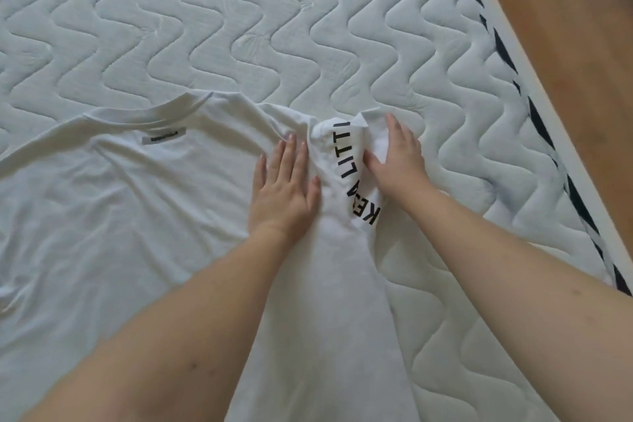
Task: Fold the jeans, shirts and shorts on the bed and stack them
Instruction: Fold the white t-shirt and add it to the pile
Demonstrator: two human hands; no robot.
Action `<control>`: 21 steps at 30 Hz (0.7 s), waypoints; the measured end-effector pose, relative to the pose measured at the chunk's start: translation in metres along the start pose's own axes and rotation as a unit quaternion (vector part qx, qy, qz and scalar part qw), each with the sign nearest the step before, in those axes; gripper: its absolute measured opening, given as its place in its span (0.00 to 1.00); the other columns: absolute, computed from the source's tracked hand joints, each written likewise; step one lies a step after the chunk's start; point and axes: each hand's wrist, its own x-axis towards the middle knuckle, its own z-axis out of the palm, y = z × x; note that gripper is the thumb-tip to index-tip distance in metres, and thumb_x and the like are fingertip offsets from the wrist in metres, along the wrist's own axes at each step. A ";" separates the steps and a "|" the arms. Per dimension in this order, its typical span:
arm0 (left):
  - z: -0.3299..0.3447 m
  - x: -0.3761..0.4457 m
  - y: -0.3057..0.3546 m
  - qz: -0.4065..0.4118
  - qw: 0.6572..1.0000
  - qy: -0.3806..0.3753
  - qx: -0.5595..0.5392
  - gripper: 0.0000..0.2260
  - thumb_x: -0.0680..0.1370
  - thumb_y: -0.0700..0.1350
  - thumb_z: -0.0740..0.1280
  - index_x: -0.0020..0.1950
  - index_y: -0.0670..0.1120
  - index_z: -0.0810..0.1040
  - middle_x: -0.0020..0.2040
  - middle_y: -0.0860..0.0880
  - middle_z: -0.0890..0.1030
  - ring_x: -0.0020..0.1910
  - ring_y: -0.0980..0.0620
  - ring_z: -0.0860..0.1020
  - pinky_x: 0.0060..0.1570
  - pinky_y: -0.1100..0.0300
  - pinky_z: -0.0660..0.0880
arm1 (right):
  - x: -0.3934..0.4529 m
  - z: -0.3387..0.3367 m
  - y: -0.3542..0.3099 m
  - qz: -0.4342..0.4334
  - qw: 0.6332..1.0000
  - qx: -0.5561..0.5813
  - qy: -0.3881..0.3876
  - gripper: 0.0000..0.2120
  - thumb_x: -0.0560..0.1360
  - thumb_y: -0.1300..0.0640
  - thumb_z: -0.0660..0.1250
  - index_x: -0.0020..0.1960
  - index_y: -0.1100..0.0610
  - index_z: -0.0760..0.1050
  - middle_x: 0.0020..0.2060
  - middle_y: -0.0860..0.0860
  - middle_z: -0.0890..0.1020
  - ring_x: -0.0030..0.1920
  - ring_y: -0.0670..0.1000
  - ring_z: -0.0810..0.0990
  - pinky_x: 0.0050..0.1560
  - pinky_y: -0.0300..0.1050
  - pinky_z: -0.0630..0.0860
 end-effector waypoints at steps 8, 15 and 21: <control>0.005 0.002 -0.003 0.004 1.000 -0.003 -0.017 0.29 0.80 0.55 0.47 0.81 0.50 0.48 0.82 0.51 0.48 0.80 0.54 0.46 0.77 0.46 0.47 | 0.004 -0.002 0.002 0.115 0.988 0.105 0.006 0.17 0.76 0.49 0.69 0.59 0.56 0.73 0.54 0.53 0.80 0.52 0.54 0.77 0.45 0.44 0.68; 0.003 0.001 -0.002 -0.006 0.999 0.013 -0.047 0.32 0.80 0.55 0.50 0.81 0.46 0.47 0.81 0.51 0.46 0.80 0.54 0.46 0.78 0.50 0.42 | -0.054 -0.029 0.061 0.238 0.956 0.159 0.065 0.11 0.77 0.47 0.66 0.46 0.56 0.74 0.37 0.46 0.77 0.45 0.56 0.76 0.41 0.44 0.64; 0.002 0.002 -0.001 -0.024 0.999 -0.033 0.005 0.33 0.79 0.58 0.47 0.81 0.45 0.48 0.81 0.46 0.47 0.80 0.48 0.45 0.77 0.46 0.44 | -0.075 -0.025 0.056 0.188 0.964 0.063 0.179 0.12 0.75 0.53 0.70 0.54 0.59 0.74 0.47 0.53 0.79 0.52 0.59 0.77 0.49 0.50 0.69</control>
